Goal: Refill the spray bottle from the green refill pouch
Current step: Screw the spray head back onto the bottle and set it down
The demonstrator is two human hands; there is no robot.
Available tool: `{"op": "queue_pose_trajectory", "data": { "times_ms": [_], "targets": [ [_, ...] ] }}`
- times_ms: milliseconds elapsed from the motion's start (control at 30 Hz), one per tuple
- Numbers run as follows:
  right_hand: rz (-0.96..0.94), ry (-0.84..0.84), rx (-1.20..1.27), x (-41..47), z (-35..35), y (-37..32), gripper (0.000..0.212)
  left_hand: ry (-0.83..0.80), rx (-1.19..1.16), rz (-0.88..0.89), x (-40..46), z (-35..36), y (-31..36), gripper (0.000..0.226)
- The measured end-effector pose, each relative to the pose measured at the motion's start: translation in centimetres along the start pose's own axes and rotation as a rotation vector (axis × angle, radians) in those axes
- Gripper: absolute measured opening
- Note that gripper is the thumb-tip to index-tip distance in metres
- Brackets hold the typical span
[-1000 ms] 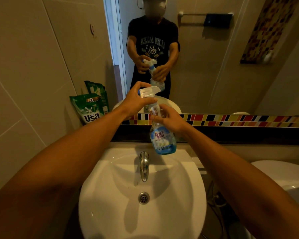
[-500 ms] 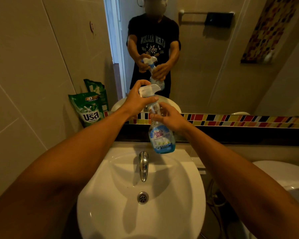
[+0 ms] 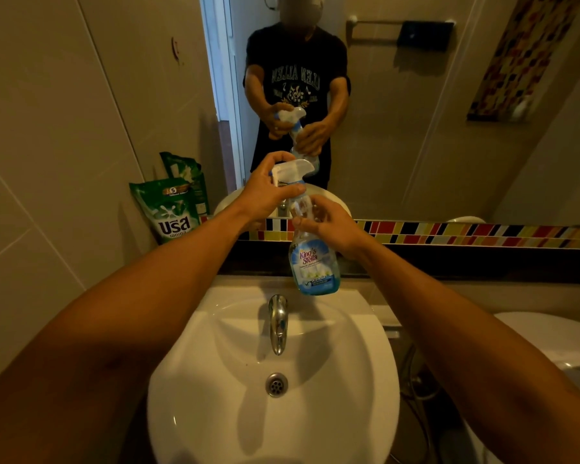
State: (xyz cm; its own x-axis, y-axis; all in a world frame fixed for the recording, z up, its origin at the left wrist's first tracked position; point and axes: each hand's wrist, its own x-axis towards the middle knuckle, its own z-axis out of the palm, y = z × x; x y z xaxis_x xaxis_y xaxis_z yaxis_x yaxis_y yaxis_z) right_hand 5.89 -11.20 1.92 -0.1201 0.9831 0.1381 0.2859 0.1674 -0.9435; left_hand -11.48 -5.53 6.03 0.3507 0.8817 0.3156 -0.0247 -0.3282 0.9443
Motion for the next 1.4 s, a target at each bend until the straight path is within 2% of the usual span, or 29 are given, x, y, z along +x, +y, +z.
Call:
{"op": "queue_pose_trajectory", "data": {
  "times_ms": [200,433,667,833,1033,1267,1400],
  "targets": [
    [-0.004,-0.005,-0.016,0.2,-0.2,0.2,0.035,-0.023,-0.042,-0.034,0.4,-0.3,-0.2,0.053],
    [-0.024,0.014,-0.033,0.6,0.1,-0.1,0.037,0.060,0.005,0.087,0.4,0.3,-0.3,0.051],
    [-0.008,0.020,-0.029,0.6,-0.5,0.2,0.042,-0.005,0.022,0.001,0.5,0.0,0.0,0.056],
    [-0.016,0.016,-0.063,0.7,-0.4,0.1,0.039,0.030,0.026,0.055,0.2,0.4,0.2,0.053],
    [-0.006,0.018,-0.030,0.6,-0.6,0.2,0.039,0.011,0.026,0.003,0.6,-0.1,-0.1,0.054],
    [-0.015,0.017,-0.051,0.6,-0.1,-0.2,0.039,0.060,0.004,0.060,0.7,0.3,-0.7,0.053],
    [0.000,0.008,-0.022,0.6,-0.2,0.0,0.041,0.043,0.003,-0.001,0.9,-0.1,-0.7,0.054]
  ]
}}
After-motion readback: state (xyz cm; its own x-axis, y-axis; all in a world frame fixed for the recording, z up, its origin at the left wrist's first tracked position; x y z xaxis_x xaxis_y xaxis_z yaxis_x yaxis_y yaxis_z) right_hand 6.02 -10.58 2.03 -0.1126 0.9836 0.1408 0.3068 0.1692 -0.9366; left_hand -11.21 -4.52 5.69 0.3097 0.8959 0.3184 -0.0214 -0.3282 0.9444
